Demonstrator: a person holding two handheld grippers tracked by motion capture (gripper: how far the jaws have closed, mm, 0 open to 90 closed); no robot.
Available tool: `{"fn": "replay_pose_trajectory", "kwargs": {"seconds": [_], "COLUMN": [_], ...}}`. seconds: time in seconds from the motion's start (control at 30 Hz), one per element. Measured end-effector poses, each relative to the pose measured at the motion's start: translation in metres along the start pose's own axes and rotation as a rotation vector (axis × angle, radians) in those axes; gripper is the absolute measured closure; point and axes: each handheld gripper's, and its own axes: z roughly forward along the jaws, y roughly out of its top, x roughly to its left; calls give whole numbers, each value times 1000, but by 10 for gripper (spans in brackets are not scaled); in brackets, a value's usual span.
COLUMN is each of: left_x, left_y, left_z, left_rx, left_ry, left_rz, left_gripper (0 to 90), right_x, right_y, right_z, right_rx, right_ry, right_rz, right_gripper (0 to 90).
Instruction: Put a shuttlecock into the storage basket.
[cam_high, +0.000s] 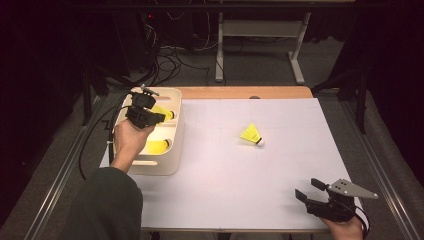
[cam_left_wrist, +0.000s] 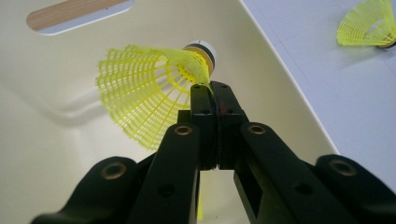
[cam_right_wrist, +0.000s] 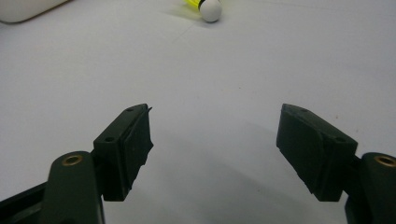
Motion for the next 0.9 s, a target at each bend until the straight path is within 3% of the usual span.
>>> {"fn": "replay_pose_trajectory", "kwargs": {"seconds": [0.9], "left_x": [10], "left_y": [0], "left_z": [18], "left_rx": [34], "left_ry": [-10], "left_rz": [-45], "left_gripper": [890], "right_x": [0], "right_y": [0], "right_z": [0], "right_rx": [0], "right_ry": [0], "right_rz": [-1], "right_gripper": [269]}}
